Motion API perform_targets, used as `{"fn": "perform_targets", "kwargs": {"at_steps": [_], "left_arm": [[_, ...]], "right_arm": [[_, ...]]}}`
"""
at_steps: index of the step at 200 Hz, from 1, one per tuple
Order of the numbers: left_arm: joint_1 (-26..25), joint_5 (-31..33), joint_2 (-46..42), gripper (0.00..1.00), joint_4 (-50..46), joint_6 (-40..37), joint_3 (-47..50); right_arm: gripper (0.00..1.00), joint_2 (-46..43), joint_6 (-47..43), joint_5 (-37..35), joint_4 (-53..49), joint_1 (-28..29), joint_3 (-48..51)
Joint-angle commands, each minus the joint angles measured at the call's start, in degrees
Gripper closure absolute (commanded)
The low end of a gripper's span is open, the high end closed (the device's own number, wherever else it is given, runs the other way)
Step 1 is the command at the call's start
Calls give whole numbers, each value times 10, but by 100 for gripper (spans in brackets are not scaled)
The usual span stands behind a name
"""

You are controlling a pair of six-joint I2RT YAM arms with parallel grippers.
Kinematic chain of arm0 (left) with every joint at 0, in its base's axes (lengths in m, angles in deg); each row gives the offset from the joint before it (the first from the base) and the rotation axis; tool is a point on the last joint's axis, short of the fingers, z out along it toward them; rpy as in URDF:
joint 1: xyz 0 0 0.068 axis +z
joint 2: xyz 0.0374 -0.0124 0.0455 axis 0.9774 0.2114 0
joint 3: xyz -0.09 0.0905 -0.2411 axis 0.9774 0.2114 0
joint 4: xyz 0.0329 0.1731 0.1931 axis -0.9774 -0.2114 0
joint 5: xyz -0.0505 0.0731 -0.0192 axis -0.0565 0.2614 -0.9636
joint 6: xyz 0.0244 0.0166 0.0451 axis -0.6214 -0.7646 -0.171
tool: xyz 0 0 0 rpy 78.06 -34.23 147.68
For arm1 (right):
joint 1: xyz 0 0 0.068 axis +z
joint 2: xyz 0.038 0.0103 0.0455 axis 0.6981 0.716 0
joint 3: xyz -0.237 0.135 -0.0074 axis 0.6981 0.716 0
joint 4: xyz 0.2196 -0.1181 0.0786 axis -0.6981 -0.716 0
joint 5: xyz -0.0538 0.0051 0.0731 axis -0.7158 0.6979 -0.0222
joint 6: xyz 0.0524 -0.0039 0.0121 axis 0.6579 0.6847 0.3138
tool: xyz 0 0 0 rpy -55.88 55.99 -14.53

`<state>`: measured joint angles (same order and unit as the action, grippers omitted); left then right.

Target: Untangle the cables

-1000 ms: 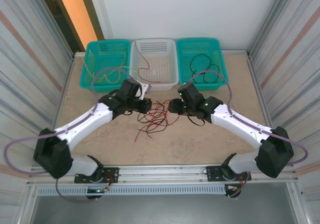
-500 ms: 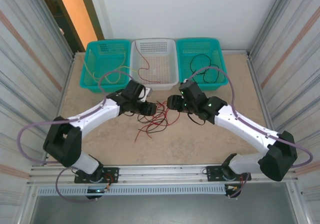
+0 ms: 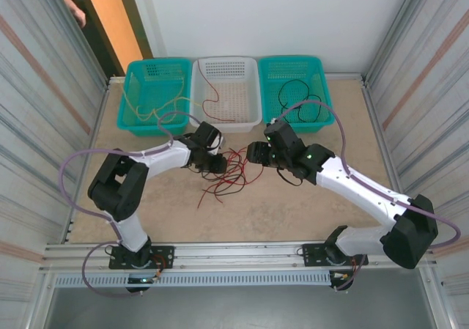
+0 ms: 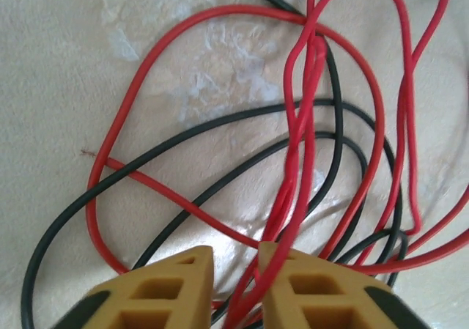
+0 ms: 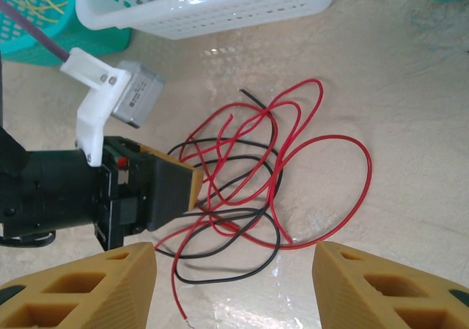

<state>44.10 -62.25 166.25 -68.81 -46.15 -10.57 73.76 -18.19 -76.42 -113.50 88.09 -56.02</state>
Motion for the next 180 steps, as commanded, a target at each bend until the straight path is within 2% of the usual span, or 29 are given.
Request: {"fn": "perform_targets", "kwargs": {"at_steps": [1, 32, 57, 109, 145, 156, 180], "left_arm": [[5, -12, -22, 84, 27, 5, -7], [2, -13, -73, 100, 32, -4, -4], [2, -30, -130, 100, 14, -6, -13], [-1, -127, -271, 100, -41, -29, -52], [3, -199, -329, 100, -76, -41, -69], [4, -208, -342, 100, -86, -44, -72], [8, -232, -361, 100, -95, -46, -79]], "right_arm": [[42, -21, -2, -15, -8, 2, 6], [42, -18, -3, -16, -6, 2, 6], [42, -18, -4, -10, -5, 2, -2], [39, -31, -9, 7, 0, 3, -25], [32, -59, -8, 36, 33, 4, -36], [27, -69, -8, 40, 39, 5, -40], [24, -87, -10, 29, 50, 5, -43]]}}
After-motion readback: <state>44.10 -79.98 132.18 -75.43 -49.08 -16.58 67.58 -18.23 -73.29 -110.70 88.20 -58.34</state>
